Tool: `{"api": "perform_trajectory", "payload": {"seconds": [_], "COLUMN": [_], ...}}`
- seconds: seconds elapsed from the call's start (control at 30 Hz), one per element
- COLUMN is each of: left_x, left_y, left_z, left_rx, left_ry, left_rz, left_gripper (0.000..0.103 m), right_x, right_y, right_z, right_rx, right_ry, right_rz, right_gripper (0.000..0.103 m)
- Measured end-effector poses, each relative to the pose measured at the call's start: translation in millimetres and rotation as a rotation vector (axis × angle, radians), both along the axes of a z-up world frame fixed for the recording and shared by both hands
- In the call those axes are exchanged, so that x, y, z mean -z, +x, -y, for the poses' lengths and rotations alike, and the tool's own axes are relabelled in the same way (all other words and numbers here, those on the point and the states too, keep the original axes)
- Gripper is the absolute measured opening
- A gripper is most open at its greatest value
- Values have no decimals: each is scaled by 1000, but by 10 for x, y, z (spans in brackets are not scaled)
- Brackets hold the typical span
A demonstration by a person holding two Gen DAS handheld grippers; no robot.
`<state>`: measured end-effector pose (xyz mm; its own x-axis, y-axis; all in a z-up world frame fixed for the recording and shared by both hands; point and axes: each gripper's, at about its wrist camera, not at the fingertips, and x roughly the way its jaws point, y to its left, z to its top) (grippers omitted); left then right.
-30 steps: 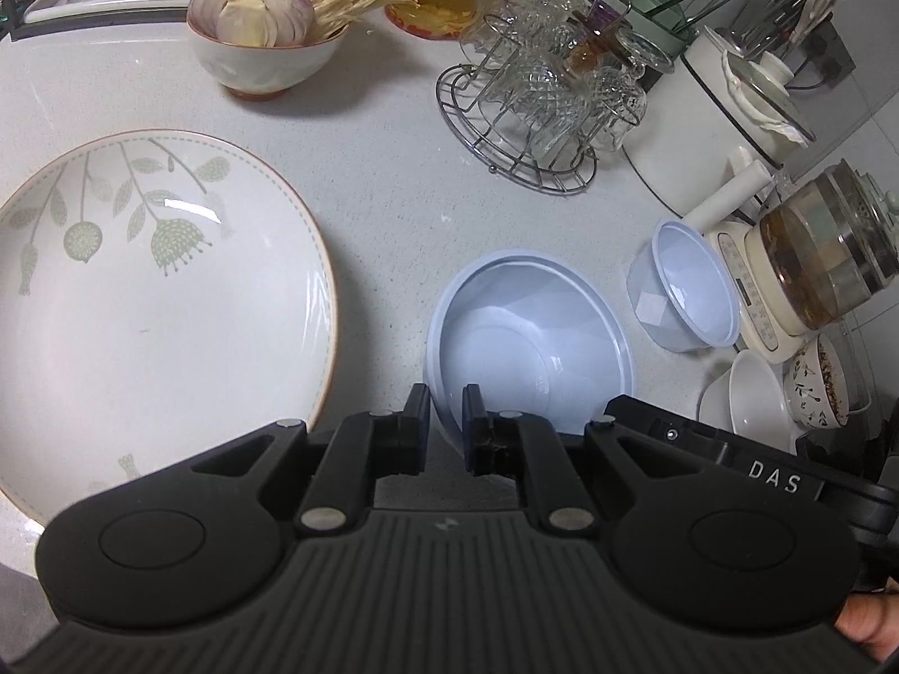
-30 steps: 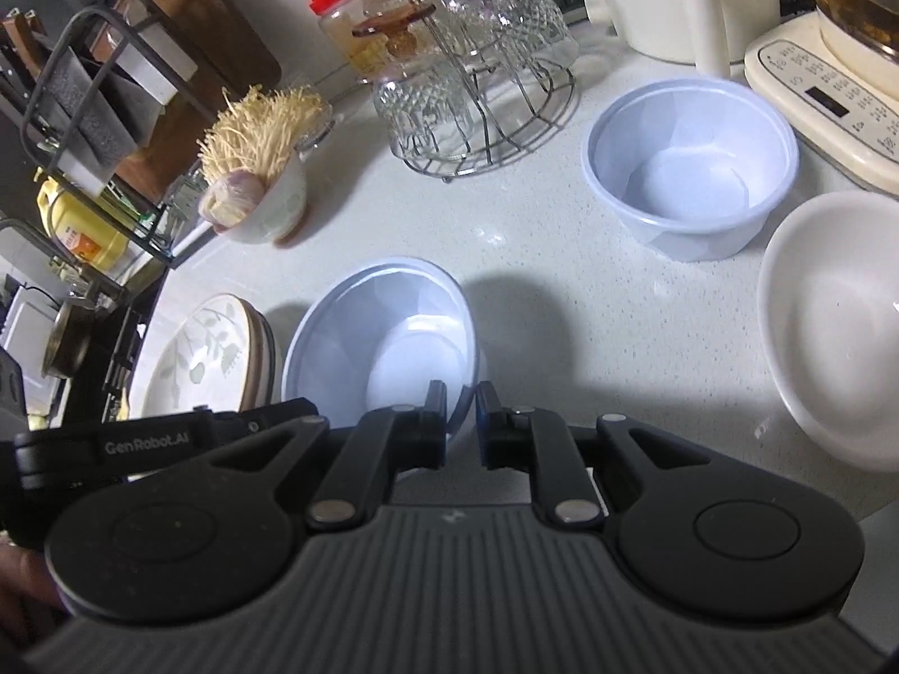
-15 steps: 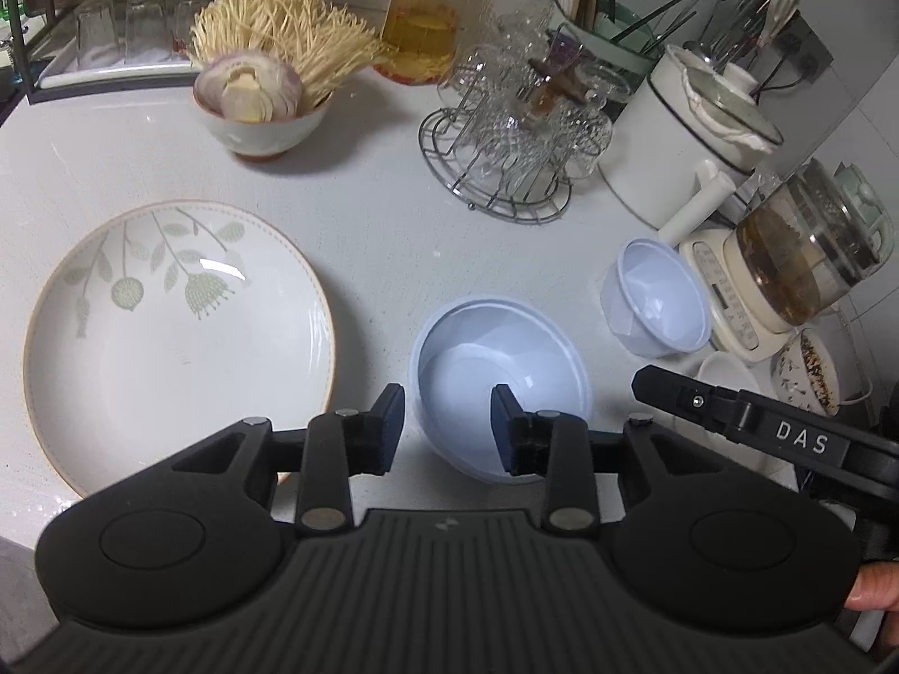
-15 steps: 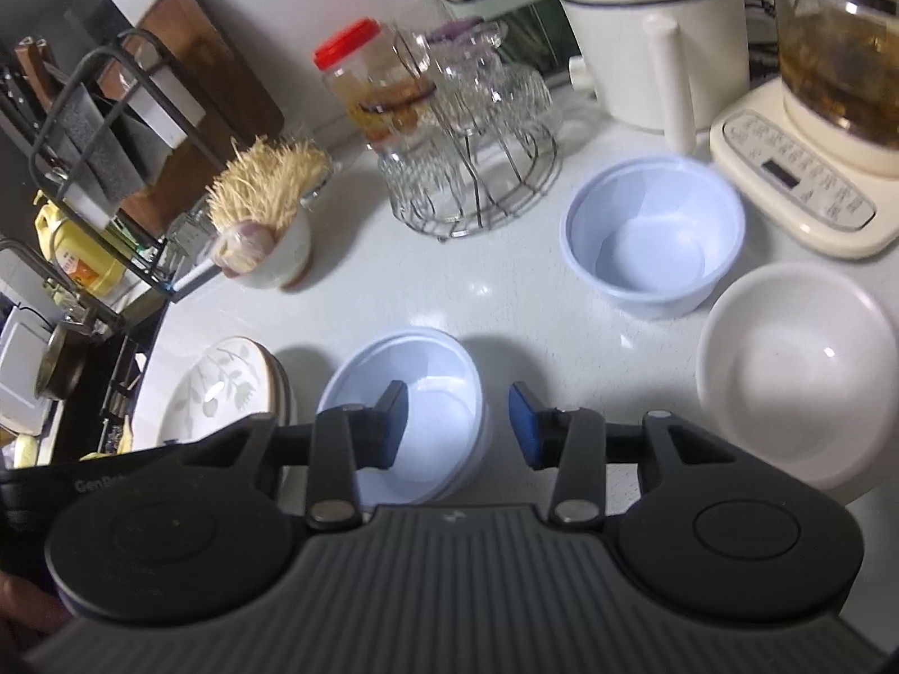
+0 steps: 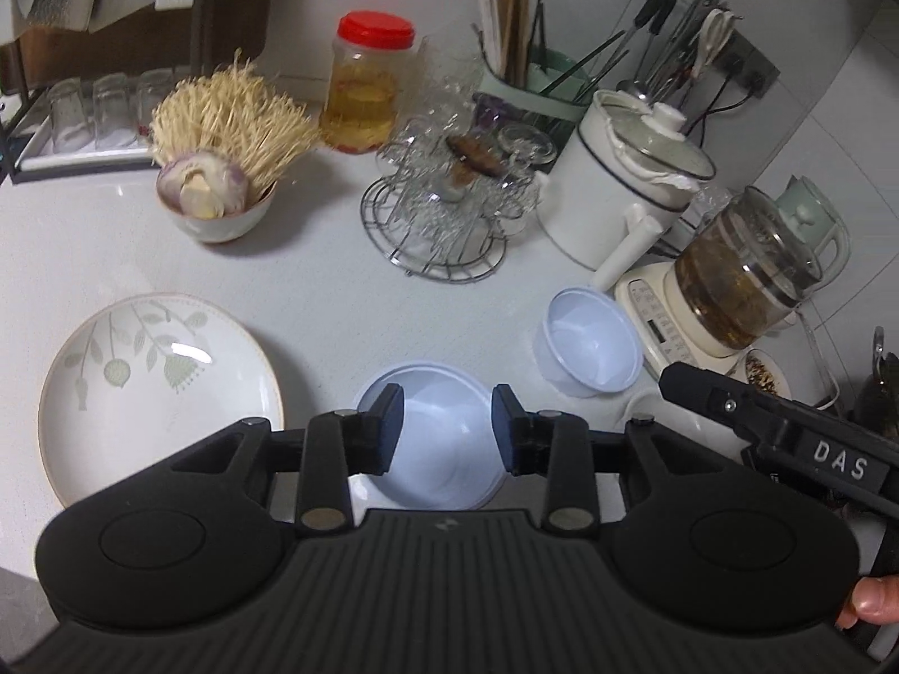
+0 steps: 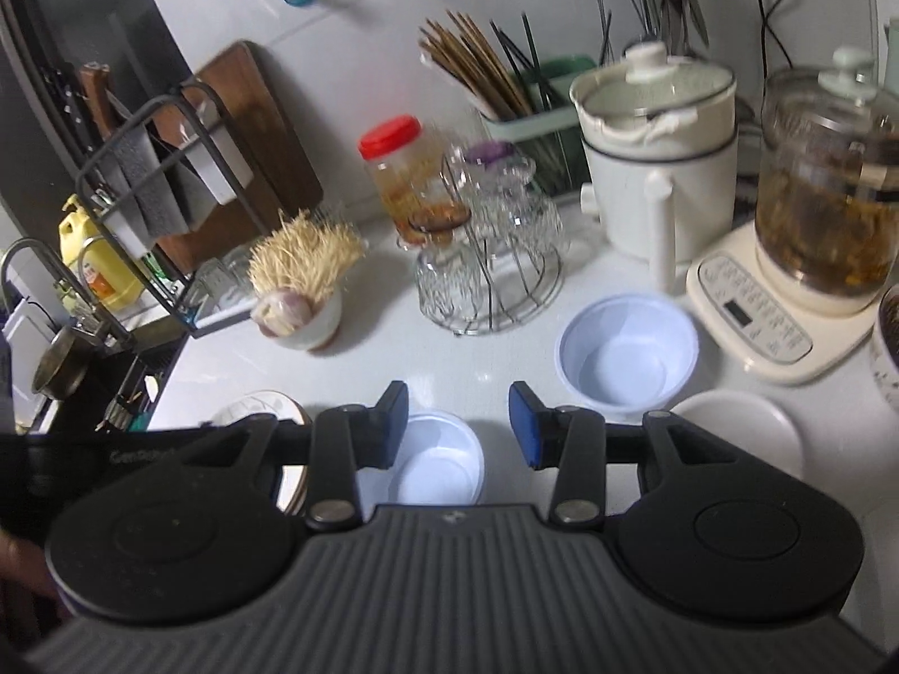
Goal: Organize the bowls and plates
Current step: 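Move both grippers to the second light blue plastic bowl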
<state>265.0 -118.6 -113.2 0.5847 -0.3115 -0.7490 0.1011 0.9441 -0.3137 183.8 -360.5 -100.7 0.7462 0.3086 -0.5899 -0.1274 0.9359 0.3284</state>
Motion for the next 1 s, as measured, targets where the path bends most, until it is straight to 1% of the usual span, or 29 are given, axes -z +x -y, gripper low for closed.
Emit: {"api": "perform_trajectory", "payload": {"seconds": [0.13,0.27,0.43,0.73,1.0], "left_x": [-118,-190,-232,-334,-287], "left_y": [16,-10,-90,-79,70], "left_z": [73,139,212,297,298], "left_rx": [10,17,48,154,277], "left_ry": [-2,-11,-42,-49,-56], "left_rz": [21,21,14,51,30], "left_gripper": [40,40,41,41,41], "right_x": [-131,-227,-299,-312,-330], "right_y": [-133,-278,-411,-552,-595], "right_z": [22,39,92,95,69], "right_rx": [8,26,53,147,274], "right_ry": [-33,-79,-87,-93,-95], "right_rz": [35,71,88,81,75], "right_gripper": [43,43,43,43,43]}}
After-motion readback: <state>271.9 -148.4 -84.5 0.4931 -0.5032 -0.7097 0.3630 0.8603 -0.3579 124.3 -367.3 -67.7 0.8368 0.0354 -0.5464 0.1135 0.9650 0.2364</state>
